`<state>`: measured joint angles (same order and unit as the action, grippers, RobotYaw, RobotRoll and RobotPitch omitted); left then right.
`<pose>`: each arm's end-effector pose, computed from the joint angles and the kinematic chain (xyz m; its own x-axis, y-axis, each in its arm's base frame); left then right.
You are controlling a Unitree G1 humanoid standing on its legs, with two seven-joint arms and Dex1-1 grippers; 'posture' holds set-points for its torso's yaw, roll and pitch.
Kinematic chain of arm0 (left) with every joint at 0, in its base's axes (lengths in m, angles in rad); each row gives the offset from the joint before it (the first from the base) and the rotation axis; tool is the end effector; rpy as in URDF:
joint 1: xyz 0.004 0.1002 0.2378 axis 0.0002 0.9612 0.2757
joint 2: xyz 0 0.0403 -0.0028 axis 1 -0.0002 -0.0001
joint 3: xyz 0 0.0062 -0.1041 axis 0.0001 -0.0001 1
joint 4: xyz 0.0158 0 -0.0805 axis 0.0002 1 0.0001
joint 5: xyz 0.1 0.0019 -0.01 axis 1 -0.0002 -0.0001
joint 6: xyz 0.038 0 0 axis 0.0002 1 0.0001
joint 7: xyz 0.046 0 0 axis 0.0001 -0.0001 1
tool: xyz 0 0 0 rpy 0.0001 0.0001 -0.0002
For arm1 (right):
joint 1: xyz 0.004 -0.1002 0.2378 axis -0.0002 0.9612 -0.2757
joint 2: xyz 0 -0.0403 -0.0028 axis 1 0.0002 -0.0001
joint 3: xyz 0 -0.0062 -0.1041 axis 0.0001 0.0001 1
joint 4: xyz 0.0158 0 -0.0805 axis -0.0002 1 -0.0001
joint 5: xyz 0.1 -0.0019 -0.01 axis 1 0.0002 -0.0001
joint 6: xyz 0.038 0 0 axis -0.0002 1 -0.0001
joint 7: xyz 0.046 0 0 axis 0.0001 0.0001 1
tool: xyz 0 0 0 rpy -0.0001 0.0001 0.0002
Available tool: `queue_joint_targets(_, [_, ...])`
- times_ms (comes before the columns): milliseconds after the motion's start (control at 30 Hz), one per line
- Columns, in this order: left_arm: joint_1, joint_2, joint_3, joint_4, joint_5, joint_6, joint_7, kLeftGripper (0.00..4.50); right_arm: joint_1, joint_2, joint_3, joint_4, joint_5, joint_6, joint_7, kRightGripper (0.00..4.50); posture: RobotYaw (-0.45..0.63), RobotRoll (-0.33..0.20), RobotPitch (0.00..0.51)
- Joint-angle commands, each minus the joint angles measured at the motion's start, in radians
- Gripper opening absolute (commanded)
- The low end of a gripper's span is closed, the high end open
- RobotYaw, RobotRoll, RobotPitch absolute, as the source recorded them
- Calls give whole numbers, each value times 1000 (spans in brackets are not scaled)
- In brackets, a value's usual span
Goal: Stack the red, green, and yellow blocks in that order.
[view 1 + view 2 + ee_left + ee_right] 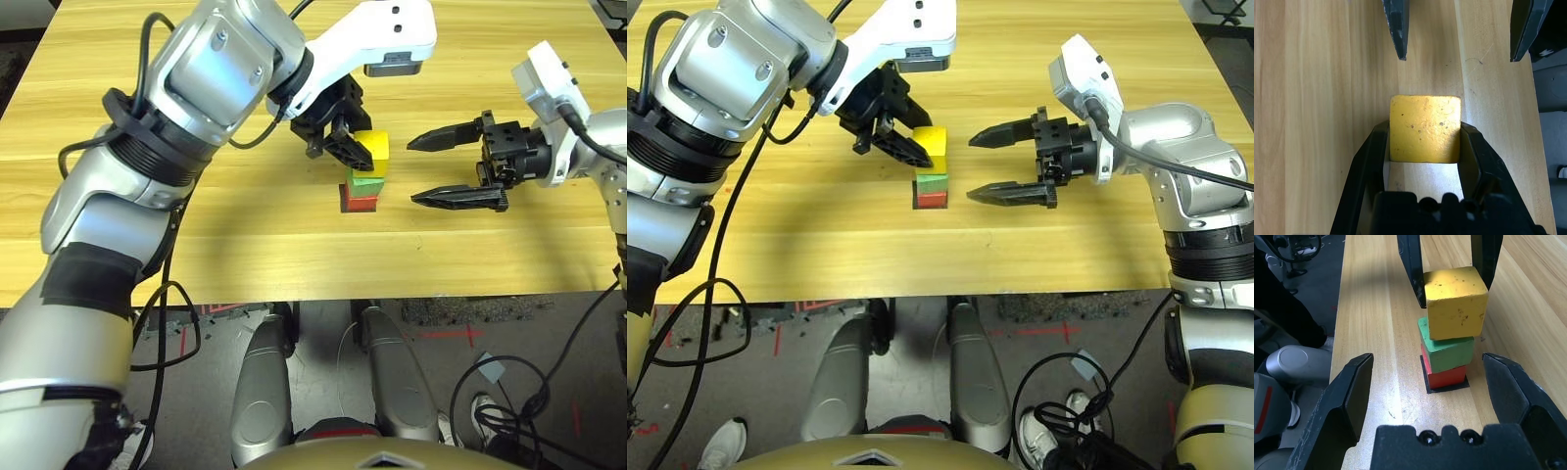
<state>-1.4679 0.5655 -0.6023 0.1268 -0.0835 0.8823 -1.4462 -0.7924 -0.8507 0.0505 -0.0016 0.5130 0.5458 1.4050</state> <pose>0.2984 0.0861 0.3531 0.2129 -0.6463 -0.7328 0.9269 -0.1037 0.3608 0.2829 -0.2390 0.2726 0.1704 0.9369 -0.3054 -0.9606 0.0888 -0.2635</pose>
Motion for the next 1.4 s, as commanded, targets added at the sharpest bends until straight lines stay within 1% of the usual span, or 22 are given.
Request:
queue_joint_targets(33, [4, 6, 10, -4, -2, -21, -13, 3411, -4, -8, -4, -11, -4, -5, 6, 4500, -17, 96, 288])
queue_joint_targets(133, [8, -1, 20, -9, -10, -18, -7, 4453, -3, -10, -5, -12, -2, -4, 8, 4500, -15, 95, 289])
queue_joint_targets(333, [7, -19, 43, -40, -29, 23, 10, 4482, -6, -10, -4, -5, -2, -8, 16, 4500, -5, 91, 285])
queue_joint_targets(467, [28, 9, 78, -84, -72, 58, -7, 4482, -1, -11, -13, 1, 6, -14, 25, 4500, 2, 85, 279])
queue_joint_targets(533, [45, 27, 120, -108, -117, 86, -17, 4482, 0, -12, -22, 11, 13, -15, 31, 4500, 6, 82, 276])
queue_joint_targets(600, [59, 38, 175, -121, -161, 140, 2, 4482, 3, -17, -34, 19, 20, -12, 33, 4500, 9, 79, 276])
queue_joint_targets(667, [77, 30, 245, -122, -193, 158, 48, 4482, 10, -19, -54, 25, 29, -2, 22, 4500, 17, 71, 274])
queue_joint_targets(800, [134, -21, 460, -89, -203, 202, 289, 4482, 28, 9, -139, 86, 24, -6, -97, 4500, 24, 55, 275])
queue_joint_targets(967, [264, -80, 704, -97, -200, 145, 578, 4482, 58, 88, -282, 173, 12, -21, -357, 4500, 35, 34, 281])
queue_joint_targets(1067, [389, -130, 841, -121, -196, 44, 744, 4482, 81, 148, -364, 249, -21, -114, -517, 4500, 35, 19, 286])
queue_joint_targets(1133, [477, -153, 893, -139, -192, -36, 821, 4482, 100, 172, -396, 288, -47, -176, -601, 4500, 36, 12, 288])
queue_joint_targets(1233, [632, -155, 923, -142, -157, -216, 899, 4482, 126, 202, -446, 352, -67, -265, -696, 4500, 36, -2, 297])
queue_joint_targets(1267, [690, -161, 952, -132, -152, -271, 937, 4482, 136, 218, -463, 372, -76, -307, -733, 4500, 35, -4, 299])
queue_joint_targets(1300, [726, -168, 969, -129, -154, -304, 967, 4482, 140, 226, -475, 389, -80, -336, -753, 4500, 35, -7, 299])
queue_joint_targets(1333, [755, -176, 984, -128, -153, -332, 1002, 4482, 145, 230, -484, 406, -86, -362, -775, 4500, 35, 0, 0])
queue_joint_targets(1400, [834, -199, 1032, -124, -144, -415, 1072, 4482, 163, 241, -509, 449, -100, -432, -824, 4500, 40, 0, 0])
